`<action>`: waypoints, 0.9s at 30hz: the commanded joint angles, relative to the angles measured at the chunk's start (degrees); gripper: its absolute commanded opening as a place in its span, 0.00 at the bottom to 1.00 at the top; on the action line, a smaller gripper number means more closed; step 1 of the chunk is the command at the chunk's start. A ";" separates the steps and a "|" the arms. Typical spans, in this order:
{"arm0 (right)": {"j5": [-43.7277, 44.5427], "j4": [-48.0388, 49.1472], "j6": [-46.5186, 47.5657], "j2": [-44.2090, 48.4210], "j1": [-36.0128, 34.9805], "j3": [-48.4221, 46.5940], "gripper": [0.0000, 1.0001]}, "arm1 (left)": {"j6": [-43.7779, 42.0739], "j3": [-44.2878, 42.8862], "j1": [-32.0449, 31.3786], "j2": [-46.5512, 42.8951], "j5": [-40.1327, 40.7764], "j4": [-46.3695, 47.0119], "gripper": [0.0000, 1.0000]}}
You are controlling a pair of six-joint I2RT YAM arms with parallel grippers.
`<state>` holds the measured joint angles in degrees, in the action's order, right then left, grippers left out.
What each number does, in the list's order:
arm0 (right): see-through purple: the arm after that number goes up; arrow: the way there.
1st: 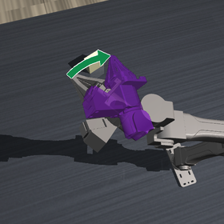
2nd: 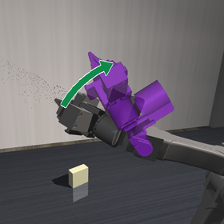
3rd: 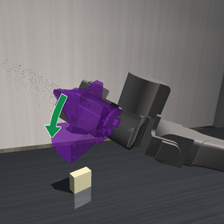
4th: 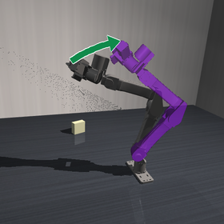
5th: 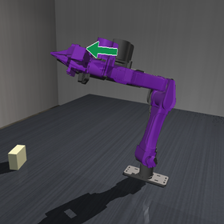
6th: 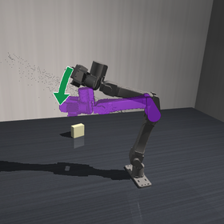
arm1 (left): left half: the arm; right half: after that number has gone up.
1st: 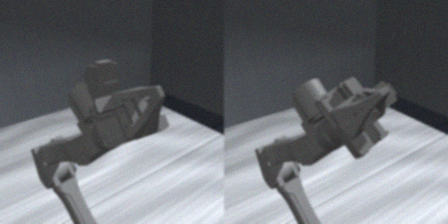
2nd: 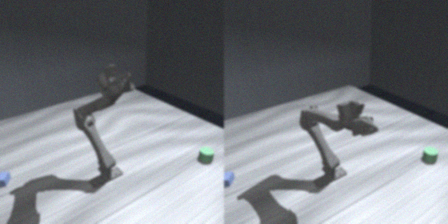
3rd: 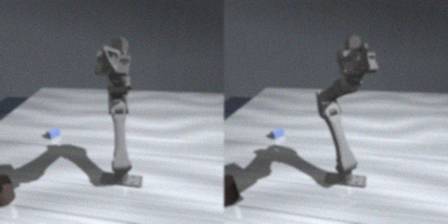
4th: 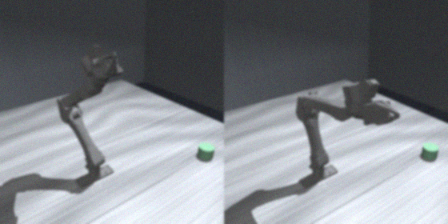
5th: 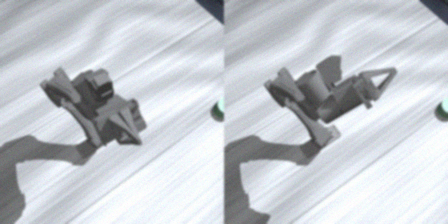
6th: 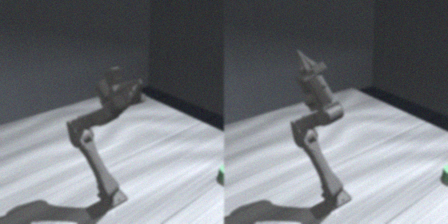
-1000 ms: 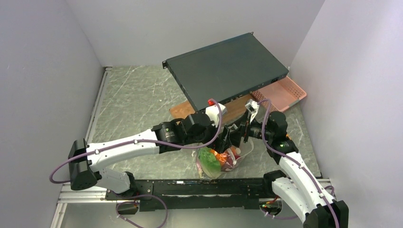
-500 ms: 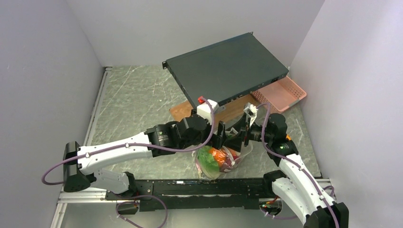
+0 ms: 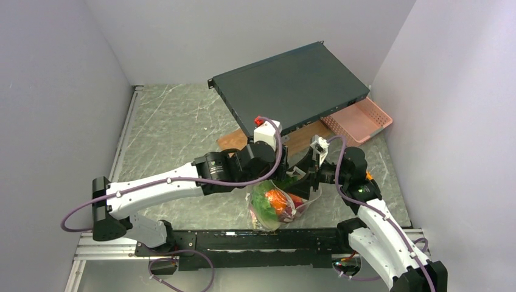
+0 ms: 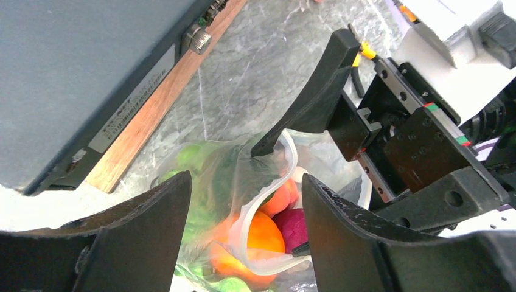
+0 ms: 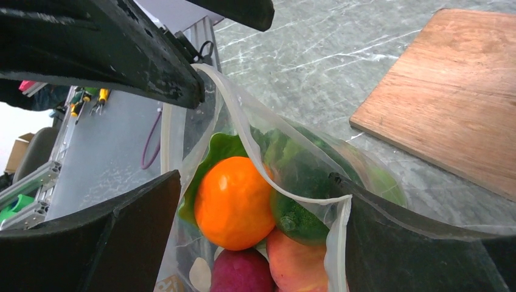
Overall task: Open the zip-top bag and remove the fake food
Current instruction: Pick up the fake fruit from the zipper food storage bag.
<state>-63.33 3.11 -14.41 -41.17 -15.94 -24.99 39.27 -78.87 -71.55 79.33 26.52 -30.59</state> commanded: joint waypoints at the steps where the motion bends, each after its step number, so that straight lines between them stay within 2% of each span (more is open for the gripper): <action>1: -1.06 1.24 1.25 0.73 -0.42 0.24 0.93 | -0.16 -5.32 -0.87 2.31 2.60 -7.70 0.70; 10: -0.22 0.36 2.18 0.75 -0.46 0.31 0.93 | -2.13 -11.26 -2.54 6.89 4.37 -16.46 0.66; 13: -0.30 0.36 2.28 0.82 -0.47 0.38 0.93 | -2.51 -12.49 -3.04 8.39 5.53 -17.95 0.57; 17: -0.30 0.40 2.28 0.90 -0.42 0.38 0.93 | -3.11 -13.59 -3.16 10.23 7.13 -19.56 0.54; 19: -0.35 0.25 2.33 1.02 -0.45 0.38 0.93 | -3.42 -14.09 -3.16 11.23 7.79 -20.59 0.48; 20: -0.39 0.23 2.41 1.12 -0.45 0.38 0.93 | -3.65 -14.27 -3.16 11.55 8.08 -20.75 0.41; 23: -0.33 -0.22 2.86 1.40 -0.45 0.40 0.93 | -5.17 -14.91 -3.16 12.23 7.82 -20.50 0.11; 25: -0.52 -0.74 3.42 1.61 -0.42 0.24 0.93 | -6.60 -15.44 -3.16 12.34 7.42 -20.19 0.02; 27: -0.66 -2.19 5.11 1.91 -0.50 -0.23 0.93 | -8.21 -15.92 -3.15 12.03 7.53 -19.45 0.00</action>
<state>-63.11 2.61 -12.36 -40.29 -15.97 -24.69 34.54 -91.24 -74.39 91.92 32.47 -50.57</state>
